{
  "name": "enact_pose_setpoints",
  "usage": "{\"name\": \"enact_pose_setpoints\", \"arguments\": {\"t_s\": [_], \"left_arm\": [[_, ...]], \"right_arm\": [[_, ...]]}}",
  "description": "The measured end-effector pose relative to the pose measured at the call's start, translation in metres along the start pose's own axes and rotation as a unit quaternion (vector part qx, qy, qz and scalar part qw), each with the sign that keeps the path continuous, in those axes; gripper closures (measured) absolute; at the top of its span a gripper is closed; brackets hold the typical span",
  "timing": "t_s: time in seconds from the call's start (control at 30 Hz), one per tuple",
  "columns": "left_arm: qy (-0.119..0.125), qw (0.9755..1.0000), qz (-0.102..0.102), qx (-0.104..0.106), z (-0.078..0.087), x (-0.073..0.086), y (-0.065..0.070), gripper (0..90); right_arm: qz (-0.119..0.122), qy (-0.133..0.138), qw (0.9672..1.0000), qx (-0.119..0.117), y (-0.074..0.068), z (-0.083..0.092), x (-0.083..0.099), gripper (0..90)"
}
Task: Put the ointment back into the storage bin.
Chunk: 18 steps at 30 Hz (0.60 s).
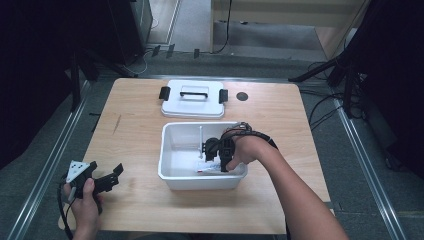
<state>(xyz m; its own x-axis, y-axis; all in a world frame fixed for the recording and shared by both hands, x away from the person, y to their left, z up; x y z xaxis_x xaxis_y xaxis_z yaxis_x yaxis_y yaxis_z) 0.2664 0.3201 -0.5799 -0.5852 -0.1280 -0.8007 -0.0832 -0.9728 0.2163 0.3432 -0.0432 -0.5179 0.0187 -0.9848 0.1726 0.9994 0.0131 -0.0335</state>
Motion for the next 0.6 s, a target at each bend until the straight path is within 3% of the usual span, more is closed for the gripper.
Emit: {"name": "enact_pose_setpoints", "arguments": {"t_s": [0.6], "left_arm": [[0.0,1.0,0.0,0.0,0.0,-0.0001,-0.0001,0.0]], "right_arm": [[-0.005,-0.015,0.9998,-0.013,-0.0004,-0.0107,0.0002,71.3]]}}
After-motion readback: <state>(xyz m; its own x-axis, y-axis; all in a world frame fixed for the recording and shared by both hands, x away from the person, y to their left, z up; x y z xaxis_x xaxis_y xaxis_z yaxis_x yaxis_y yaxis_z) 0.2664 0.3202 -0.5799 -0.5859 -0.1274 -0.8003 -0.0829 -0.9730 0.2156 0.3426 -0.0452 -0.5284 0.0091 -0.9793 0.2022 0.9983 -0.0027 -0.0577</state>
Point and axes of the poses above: each handheld gripper's, and its own axes: z roughly backward along the jaws, x roughly out of its underside, y roughly to its right, the point moved 6 cm from there along -z, roughly forward along the jaws, and after that the axes turned 7 degrees about -y, right-handed, at the moved point
